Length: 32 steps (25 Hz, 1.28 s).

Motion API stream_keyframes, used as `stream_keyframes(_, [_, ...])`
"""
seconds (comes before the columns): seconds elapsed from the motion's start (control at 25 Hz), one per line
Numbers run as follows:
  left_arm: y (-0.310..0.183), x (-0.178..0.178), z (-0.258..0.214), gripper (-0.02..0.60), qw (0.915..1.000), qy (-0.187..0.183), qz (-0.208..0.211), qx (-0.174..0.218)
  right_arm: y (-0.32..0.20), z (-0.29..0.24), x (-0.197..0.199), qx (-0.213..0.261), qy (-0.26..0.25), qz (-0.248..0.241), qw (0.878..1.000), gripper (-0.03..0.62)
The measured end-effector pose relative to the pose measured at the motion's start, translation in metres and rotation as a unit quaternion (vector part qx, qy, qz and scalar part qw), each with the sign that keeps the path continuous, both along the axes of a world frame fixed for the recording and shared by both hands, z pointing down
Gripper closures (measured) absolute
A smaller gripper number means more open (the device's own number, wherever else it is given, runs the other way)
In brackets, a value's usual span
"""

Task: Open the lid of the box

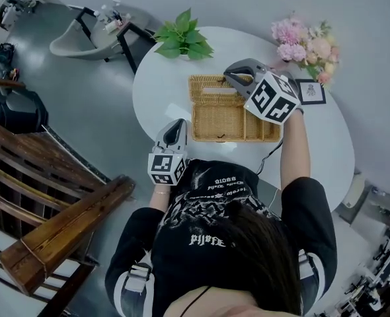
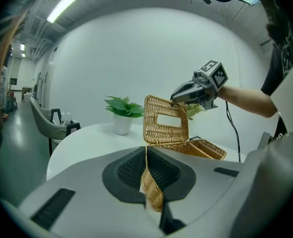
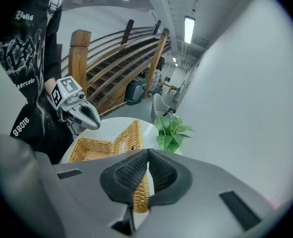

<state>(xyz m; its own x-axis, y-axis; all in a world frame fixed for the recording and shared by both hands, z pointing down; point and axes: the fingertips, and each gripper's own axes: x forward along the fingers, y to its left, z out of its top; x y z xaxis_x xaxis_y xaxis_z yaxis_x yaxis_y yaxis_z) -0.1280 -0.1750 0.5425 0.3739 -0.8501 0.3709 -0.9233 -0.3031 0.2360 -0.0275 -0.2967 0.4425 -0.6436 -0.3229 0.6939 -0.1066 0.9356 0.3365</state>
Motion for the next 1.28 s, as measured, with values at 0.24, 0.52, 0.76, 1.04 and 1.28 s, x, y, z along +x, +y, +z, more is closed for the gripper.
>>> stream_keyframes(0.24, [-0.006, -0.007, 0.004, 0.555, 0.9998, 0.002, -0.016, -0.010, -0.023, 0.013, -0.001, -0.011, 0.009, -0.003, 1.000, 0.560])
stream_keyframes(0.52, [-0.012, -0.016, 0.009, 0.555, 0.9990, 0.003, -0.038, -0.022, -0.047, 0.035, -0.003, -0.032, 0.016, -0.005, 0.999, 0.560])
stream_keyframes(0.76, [-0.013, -0.022, 0.018, 0.555, 0.9977, 0.006, -0.055, -0.041, -0.063, 0.056, -0.003, -0.078, 0.003, 0.003, 0.997, 0.560])
stream_keyframes(1.04, [-0.016, -0.024, 0.025, 0.555, 0.9960, 0.002, -0.070, -0.055, -0.080, 0.095, -0.003, -0.135, 0.009, 0.005, 0.991, 0.560])
stream_keyframes(1.28, [-0.016, -0.029, 0.027, 0.557, 0.9942, 0.010, -0.088, -0.061, -0.087, 0.130, -0.001, -0.188, 0.025, 0.006, 0.982, 0.560])
